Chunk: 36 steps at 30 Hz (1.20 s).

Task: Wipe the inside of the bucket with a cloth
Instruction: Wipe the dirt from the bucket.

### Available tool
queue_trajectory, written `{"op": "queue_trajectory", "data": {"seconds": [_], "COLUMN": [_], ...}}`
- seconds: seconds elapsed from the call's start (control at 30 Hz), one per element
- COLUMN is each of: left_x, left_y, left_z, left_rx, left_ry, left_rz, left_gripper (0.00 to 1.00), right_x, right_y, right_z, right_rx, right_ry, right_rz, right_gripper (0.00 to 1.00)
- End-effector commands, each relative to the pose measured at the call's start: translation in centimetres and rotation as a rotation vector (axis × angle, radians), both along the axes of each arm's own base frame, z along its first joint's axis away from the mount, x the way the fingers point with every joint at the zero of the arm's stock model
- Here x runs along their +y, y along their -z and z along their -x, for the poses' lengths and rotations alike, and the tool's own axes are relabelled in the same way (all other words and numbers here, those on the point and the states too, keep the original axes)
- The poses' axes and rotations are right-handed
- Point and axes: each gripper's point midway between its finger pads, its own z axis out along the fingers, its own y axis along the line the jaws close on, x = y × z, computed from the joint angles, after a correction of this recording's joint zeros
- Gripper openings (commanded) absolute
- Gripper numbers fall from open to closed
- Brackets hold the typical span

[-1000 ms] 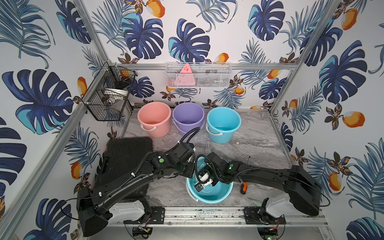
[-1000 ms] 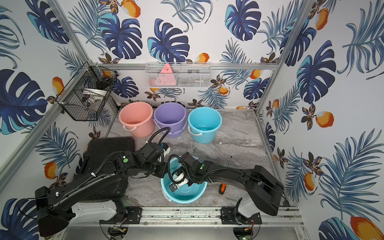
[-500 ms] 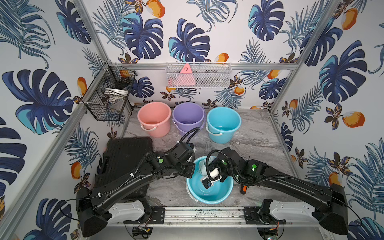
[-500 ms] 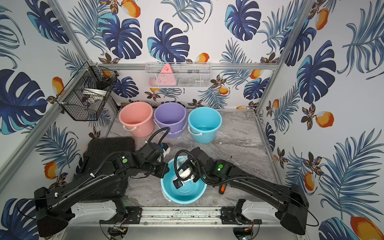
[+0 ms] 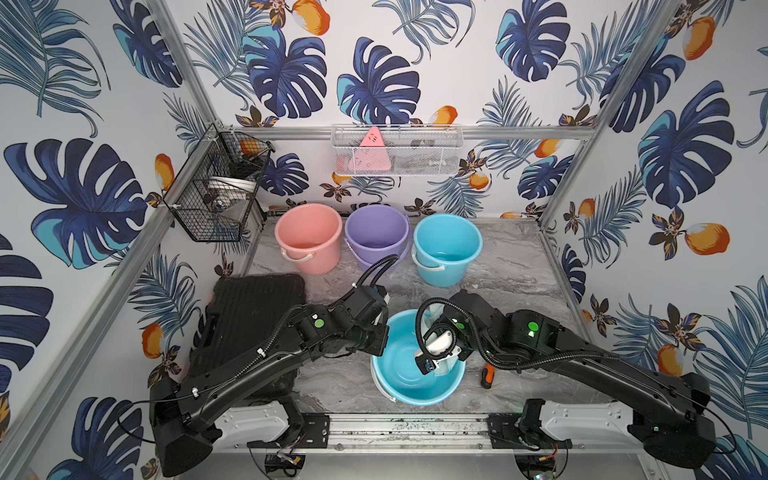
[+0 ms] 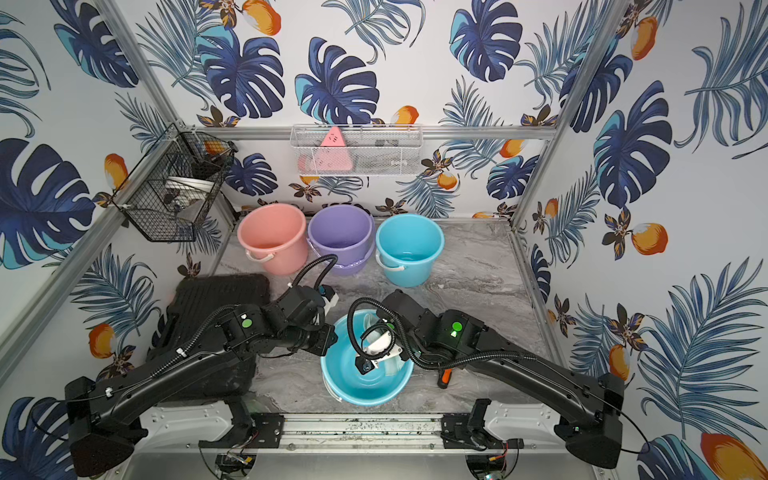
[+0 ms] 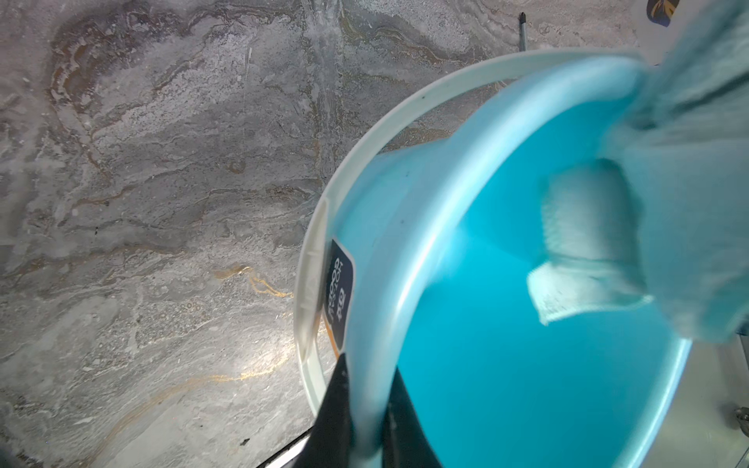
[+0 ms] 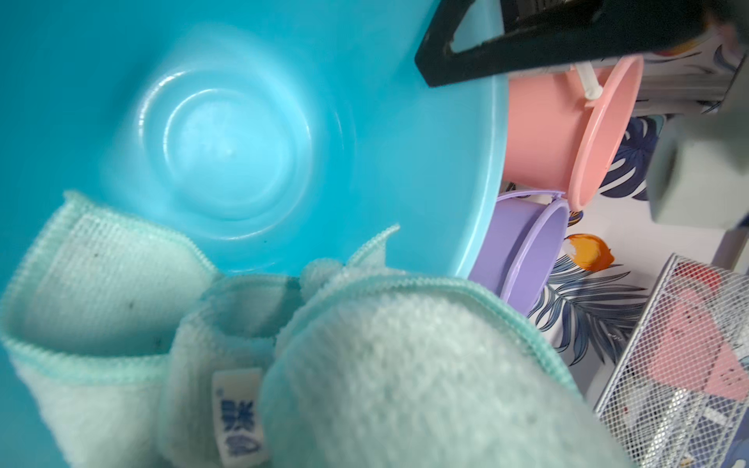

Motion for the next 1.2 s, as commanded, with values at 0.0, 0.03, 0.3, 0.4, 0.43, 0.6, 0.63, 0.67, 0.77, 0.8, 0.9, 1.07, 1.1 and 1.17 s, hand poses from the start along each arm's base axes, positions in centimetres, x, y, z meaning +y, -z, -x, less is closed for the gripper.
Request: {"op": "queue_trajectory", "data": {"seconds": [0.0,0.03,0.3,0.4,0.43,0.6,0.63,0.67,0.77,0.8,0.9,1.07,1.1,1.17], "left_x": [0.1,0.0,-0.1,-0.2,-0.2,-0.3,-0.3,-0.3,-0.4,-0.4,-0.3,-0.4,-0.5,-0.6], "left_y": [0.0,-0.1,-0.1,-0.1,-0.1,-0.2,-0.2,-0.2,-0.3,-0.4,-0.4,-0.5,-0.5,-0.5], "left_z": [-0.3,-0.4,-0.5,-0.5,-0.5,-0.5,-0.5,-0.5,-0.5,-0.4,-0.4,-0.4,-0.4,-0.4], "left_rx": [-0.020,-0.021,-0.022,-0.021,-0.020,-0.018,-0.019,-0.017,-0.019,-0.021,-0.020,-0.020,-0.019,-0.018], "left_ry": [0.005,0.005,0.004,0.002,0.001,0.001,0.000,-0.001,-0.001,0.000,-0.002,-0.003,-0.001,0.002], "left_rz": [-0.009,-0.008,-0.007,-0.003,-0.004,0.004,0.006,0.006,0.009,0.011,0.013,0.021,0.023,0.025], "left_gripper": [0.00,0.00,0.00,0.00,0.00,0.00,0.00,0.00,0.00,0.00,0.00,0.00,0.00,0.00], "right_x": [-3.8,-4.0,-2.8,-1.0,-0.3,4.3,5.1,5.7,7.9,8.6,10.5,12.5,12.7,12.9], "right_y": [1.8,1.8,2.3,2.3,2.2,1.1,1.6,1.6,1.4,1.4,1.5,1.2,1.4,1.8], "right_z": [4.1,5.2,11.2,12.2,12.3,12.4,12.5,12.4,11.8,11.5,9.7,6.1,5.4,4.1], "right_rx": [0.229,0.289,0.673,0.750,0.768,0.840,0.862,0.869,0.866,0.852,0.772,0.570,0.515,0.413], "right_ry": [0.058,0.062,0.065,0.029,0.018,-0.067,-0.075,-0.089,-0.131,-0.140,-0.131,-0.078,-0.066,-0.044], "right_rz": [0.102,0.093,0.011,-0.072,-0.102,-0.293,-0.315,-0.339,-0.421,-0.450,-0.555,-0.727,-0.735,-0.741], "right_gripper": [0.00,0.00,0.00,0.00,0.00,0.00,0.00,0.00,0.00,0.00,0.00,0.00,0.00,0.00]}}
